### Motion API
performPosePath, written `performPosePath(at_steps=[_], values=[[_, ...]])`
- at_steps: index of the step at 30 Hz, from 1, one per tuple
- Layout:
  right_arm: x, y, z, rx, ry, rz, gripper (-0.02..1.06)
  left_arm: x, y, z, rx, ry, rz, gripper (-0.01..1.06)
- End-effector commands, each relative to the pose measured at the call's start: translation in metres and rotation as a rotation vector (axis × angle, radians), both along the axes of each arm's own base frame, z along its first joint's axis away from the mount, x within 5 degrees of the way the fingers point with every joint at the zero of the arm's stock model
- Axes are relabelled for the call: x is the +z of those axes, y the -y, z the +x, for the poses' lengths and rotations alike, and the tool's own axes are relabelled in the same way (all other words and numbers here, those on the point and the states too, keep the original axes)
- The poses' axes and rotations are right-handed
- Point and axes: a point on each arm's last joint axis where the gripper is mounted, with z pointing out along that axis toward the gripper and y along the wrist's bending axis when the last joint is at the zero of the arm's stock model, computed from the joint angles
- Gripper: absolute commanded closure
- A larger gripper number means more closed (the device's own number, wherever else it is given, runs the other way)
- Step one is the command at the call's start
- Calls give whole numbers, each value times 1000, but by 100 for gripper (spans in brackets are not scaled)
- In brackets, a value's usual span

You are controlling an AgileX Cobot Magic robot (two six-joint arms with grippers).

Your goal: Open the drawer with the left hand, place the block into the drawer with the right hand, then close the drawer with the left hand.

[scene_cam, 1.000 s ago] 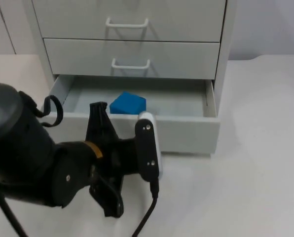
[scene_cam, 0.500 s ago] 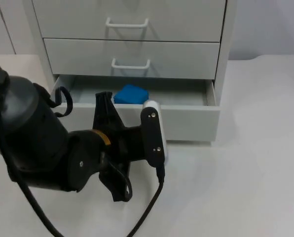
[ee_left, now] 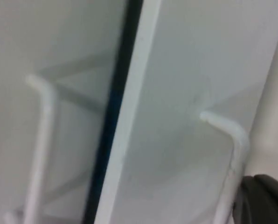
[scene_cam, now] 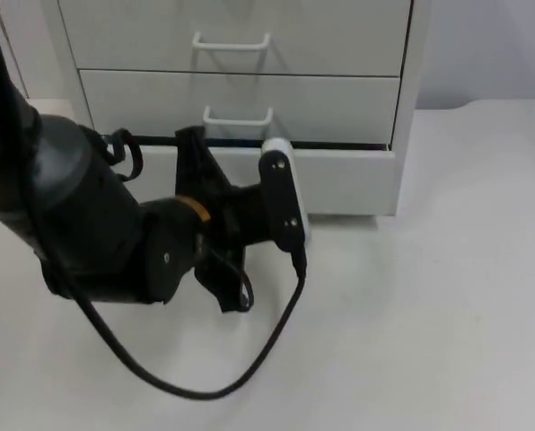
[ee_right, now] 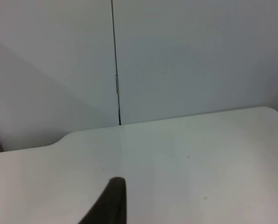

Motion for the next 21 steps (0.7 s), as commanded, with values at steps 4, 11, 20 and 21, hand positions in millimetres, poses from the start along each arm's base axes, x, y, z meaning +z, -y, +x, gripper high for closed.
performPosePath(at_steps=[4, 11, 20, 21], values=[[3, 1, -2, -2, 24, -5, 0, 3, -4, 12, 29, 73, -18, 105], [3, 1, -1, -1, 26, -6, 0, -4, -1, 15, 22, 81, -15, 105], [3, 1, -1, -1, 28, -7, 0, -3, 10, 31, 32, 109, -52, 105], [3, 1, -1, -1, 28, -7, 0, -3, 11, 33, 31, 113, -56, 105]])
